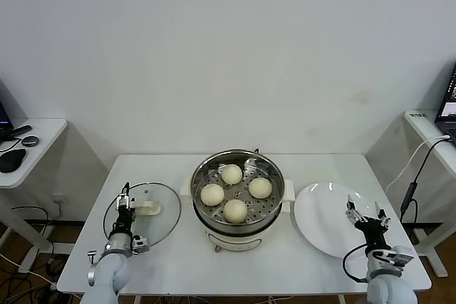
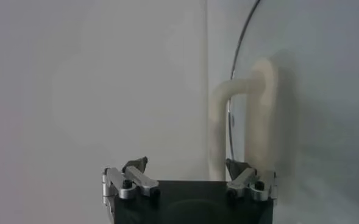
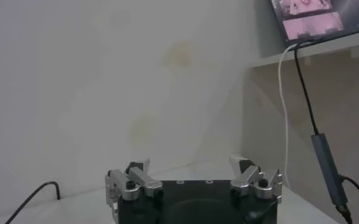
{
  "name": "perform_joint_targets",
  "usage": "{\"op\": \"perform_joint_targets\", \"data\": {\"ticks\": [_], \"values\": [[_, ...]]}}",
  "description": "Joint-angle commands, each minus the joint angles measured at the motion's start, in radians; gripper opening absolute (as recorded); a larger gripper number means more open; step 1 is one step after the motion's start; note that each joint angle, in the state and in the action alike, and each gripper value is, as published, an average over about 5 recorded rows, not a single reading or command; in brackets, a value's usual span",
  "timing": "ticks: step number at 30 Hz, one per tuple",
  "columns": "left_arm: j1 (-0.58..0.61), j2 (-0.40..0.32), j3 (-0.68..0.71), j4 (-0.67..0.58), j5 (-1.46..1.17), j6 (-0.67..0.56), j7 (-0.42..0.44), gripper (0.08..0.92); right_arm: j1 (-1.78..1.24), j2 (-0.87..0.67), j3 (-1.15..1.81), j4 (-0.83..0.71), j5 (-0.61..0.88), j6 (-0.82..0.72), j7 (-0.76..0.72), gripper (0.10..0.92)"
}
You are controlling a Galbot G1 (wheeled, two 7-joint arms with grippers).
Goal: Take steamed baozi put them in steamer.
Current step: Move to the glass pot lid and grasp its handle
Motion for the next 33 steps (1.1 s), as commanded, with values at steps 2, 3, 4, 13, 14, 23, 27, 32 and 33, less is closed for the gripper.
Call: {"op": "perform_joint_targets", "data": {"ticks": [2,3,4,13,14,23,27,32,33], "values": [[-0.015,-0.002,-0.002,0.043,-0.002,-0.023,-0.018,0.815,-0.003,0.000,0.001,0.002,-0.001,0.000,0.000,0.823],[-0.014,-0.003,-0.003,0.045,-0.002,-0.026,-0.018,0.804,-0.004,0.000,0.001,0.002,-0.001,0.000,0.000,0.823],[-0.012,-0.003,-0.003,0.047,-0.003,-0.029,-0.019,0.784,-0.005,0.001,0.001,0.002,-0.002,0.000,0.000,0.823],[-0.006,0.001,-0.001,0.047,-0.012,-0.045,-0.029,0.532,-0.005,0.003,-0.002,0.004,-0.006,0.000,0.000,0.823],[-0.008,0.003,0.000,0.048,-0.013,-0.046,-0.031,0.506,-0.005,0.004,-0.002,0.004,-0.006,0.000,0.000,0.823],[-0.018,0.001,0.000,0.060,-0.012,-0.046,-0.037,0.246,-0.008,0.003,0.001,0.009,-0.007,-0.002,0.000,0.823],[0.009,-0.007,-0.004,0.003,-0.056,0.003,-0.020,0.175,-0.009,0.005,0.001,0.009,-0.009,-0.003,-0.001,0.823],[0.102,-0.016,0.004,-0.218,-0.084,0.192,0.003,0.168,-0.005,0.008,0.002,0.013,-0.006,-0.007,-0.001,0.823],[0.121,-0.017,0.009,-0.257,-0.070,0.247,0.000,0.168,-0.004,0.008,0.002,0.013,-0.006,-0.008,-0.001,0.823]]}}
